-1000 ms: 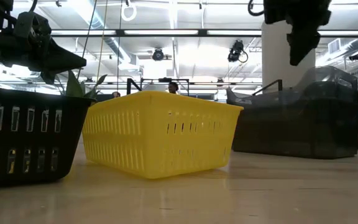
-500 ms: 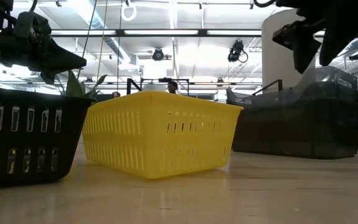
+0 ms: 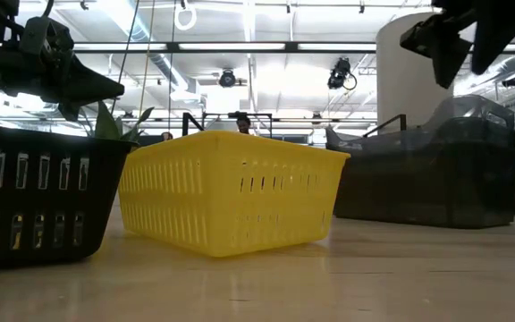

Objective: Stack baskets on shelf by color
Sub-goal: Put the stacked gray bins on the shelf

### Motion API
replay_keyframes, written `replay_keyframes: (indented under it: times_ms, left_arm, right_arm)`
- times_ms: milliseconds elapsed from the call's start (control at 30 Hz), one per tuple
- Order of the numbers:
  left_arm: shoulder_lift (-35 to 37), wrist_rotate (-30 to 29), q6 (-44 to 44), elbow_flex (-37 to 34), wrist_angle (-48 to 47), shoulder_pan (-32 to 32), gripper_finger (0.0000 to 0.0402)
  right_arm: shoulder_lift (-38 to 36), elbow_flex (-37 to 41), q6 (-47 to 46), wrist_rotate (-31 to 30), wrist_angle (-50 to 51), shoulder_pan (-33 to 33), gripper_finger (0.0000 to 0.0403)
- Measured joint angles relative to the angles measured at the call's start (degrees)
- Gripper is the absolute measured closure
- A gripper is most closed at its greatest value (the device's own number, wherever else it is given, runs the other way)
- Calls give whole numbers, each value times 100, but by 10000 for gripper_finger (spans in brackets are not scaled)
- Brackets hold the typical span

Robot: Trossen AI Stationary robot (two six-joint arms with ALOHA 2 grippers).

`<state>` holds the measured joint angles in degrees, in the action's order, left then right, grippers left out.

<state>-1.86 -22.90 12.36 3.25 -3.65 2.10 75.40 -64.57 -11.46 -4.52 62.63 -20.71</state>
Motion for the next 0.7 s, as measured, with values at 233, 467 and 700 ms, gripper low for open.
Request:
replay_keyframes:
  times_ms: [233, 467, 700]
  left_arm:
    - [-1, 1, 0, 0, 0, -1, 363]
    - [-1, -1, 0, 0, 0, -1, 369]
    - [-1, -1, 0, 0, -1, -1, 368]
  right_arm:
    - [165, -226, -37, -73, 389, -181, 195]
    - [352, -230, -201, -51, 529, -93, 173]
    - [853, -560, -207, 212, 997, 158, 121]
